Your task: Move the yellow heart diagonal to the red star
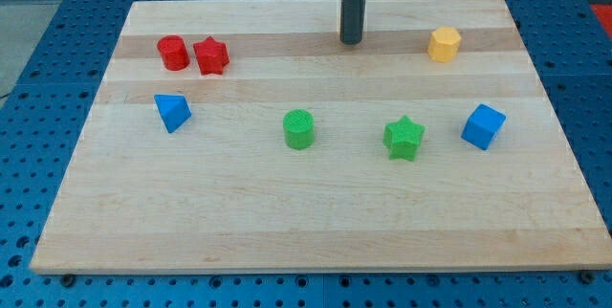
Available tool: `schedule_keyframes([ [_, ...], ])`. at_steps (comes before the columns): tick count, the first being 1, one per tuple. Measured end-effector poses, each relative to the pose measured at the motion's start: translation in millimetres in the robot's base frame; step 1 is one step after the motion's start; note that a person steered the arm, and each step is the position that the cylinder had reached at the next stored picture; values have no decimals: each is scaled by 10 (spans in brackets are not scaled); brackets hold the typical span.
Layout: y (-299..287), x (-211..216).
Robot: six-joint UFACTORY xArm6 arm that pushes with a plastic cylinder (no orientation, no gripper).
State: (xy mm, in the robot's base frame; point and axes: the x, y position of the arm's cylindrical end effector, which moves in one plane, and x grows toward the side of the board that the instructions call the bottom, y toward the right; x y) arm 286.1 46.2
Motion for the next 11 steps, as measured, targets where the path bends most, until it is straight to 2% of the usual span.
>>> schedule_keyframes([
  [1, 157, 272],
  [2, 554, 133],
  [3, 644, -225],
  [4, 435, -470],
  [5, 37, -489],
  [7, 311, -58],
  [8, 69, -53],
  [9, -243, -307],
  [10, -426, -367],
  [11, -248, -332],
])
